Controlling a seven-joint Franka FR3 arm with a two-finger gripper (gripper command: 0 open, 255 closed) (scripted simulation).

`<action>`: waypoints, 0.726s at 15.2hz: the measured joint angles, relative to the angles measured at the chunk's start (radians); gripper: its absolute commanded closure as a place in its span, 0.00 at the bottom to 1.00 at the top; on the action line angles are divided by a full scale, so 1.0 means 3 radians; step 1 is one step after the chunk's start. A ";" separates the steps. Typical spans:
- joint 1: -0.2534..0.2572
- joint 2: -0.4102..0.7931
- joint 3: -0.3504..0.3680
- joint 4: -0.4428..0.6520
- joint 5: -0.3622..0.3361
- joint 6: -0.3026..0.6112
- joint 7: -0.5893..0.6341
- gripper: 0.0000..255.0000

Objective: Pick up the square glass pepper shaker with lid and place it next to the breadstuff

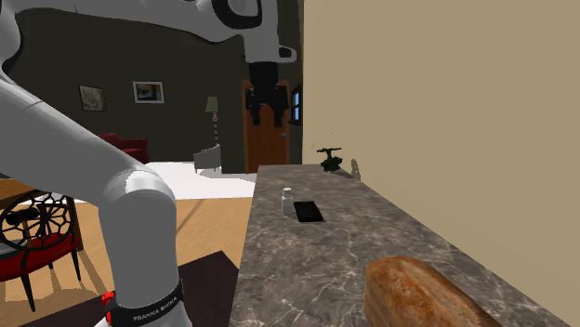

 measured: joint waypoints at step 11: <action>0.0048 0.0572 0.0271 -0.0415 0.0120 0.1035 0.0180 0.00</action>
